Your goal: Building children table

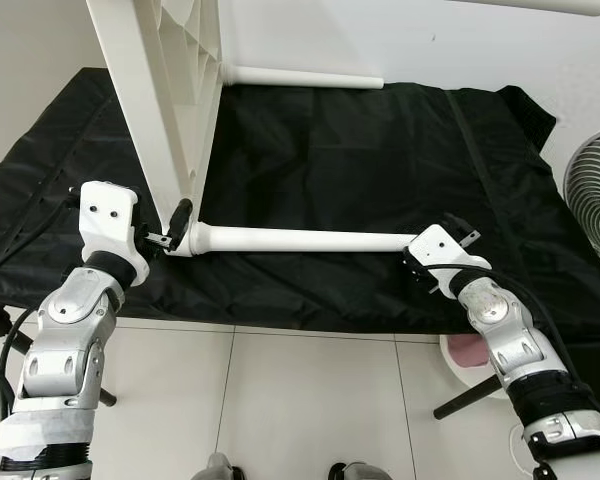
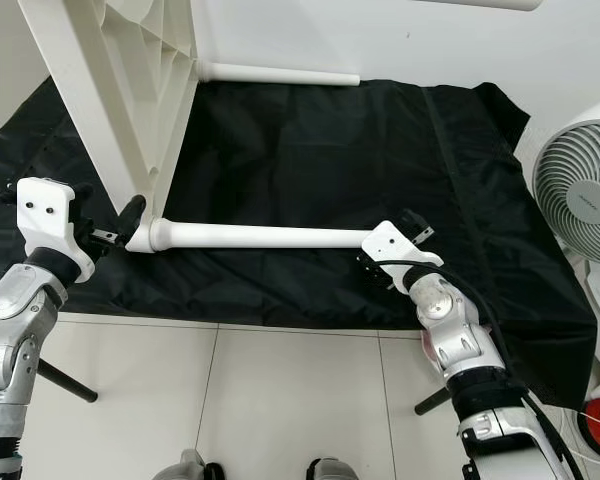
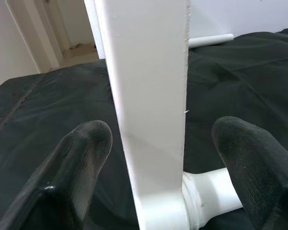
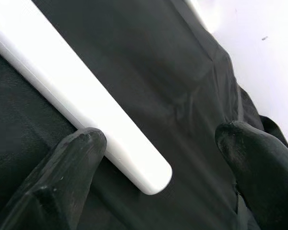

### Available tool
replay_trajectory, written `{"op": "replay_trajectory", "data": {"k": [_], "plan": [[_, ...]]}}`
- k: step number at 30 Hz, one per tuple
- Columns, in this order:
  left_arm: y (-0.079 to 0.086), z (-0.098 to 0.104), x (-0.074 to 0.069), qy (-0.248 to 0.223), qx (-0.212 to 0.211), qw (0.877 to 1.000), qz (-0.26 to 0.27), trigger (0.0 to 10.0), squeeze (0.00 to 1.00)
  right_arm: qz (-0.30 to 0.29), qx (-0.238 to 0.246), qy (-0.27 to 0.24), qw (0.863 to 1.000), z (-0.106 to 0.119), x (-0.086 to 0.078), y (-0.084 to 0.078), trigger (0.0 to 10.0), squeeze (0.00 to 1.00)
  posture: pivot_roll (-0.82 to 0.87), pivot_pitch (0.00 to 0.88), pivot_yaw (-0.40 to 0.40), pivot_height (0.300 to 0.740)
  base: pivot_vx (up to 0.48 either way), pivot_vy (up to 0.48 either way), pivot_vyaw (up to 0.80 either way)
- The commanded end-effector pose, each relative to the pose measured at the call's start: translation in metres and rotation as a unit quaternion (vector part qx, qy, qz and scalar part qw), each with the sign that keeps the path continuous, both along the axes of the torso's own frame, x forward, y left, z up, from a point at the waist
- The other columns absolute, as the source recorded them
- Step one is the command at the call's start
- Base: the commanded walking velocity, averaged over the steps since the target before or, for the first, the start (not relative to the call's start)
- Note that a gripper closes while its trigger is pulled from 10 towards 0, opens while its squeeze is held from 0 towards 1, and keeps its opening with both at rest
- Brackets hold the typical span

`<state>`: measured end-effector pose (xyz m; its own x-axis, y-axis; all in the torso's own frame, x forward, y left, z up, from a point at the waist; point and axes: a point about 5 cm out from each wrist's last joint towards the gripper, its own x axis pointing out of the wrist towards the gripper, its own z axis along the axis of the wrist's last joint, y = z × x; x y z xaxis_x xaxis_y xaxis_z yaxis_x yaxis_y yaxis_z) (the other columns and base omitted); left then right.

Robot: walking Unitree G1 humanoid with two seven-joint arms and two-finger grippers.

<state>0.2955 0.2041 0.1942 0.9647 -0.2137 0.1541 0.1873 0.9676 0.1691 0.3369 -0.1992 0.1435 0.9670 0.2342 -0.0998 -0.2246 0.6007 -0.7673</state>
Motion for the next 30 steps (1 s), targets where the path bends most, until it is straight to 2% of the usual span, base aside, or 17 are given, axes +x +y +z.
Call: {"op": "replay_trajectory", "data": {"k": [1, 17, 25, 30], "plan": [[0.002, 0.001, 0.0, 0.002, 0.001, 1.0, 0.002, 10.0, 0.0, 0.012, -0.008, 0.018, 1.0, -0.005, 0.001, 0.004, 10.0, 0.0, -0.06, 0.093, 0.025, 0.74, 0.0, 0.0, 0.0], [0.006, 0.004, -0.002, -0.004, 0.002, 1.0, 0.014, 10.0, 0.0, 0.035, -0.022, 0.047, 0.998, -0.015, -0.001, 0.011, 10.0, 0.0, -0.05, 0.088, 0.023, 0.74, 0.0, 0.0, 0.0], [0.005, 0.005, 0.0, -0.005, 0.003, 1.0, 0.012, 10.0, 0.0, 0.03, -0.035, 0.039, 0.998, -0.009, 0.01, 0.011, 10.0, 0.0, -0.05, 0.083, 0.02, 0.74, 0.0, 0.0, 0.0], [0.004, 0.007, 0.001, -0.007, 0.003, 1.0, 0.011, 10.0, 0.0, 0.027, -0.035, 0.038, 0.998, -0.005, 0.022, 0.018, 10.0, 0.0, -0.05, 0.081, 0.033, 0.74, 0.0, 0.0, 0.0]]}}
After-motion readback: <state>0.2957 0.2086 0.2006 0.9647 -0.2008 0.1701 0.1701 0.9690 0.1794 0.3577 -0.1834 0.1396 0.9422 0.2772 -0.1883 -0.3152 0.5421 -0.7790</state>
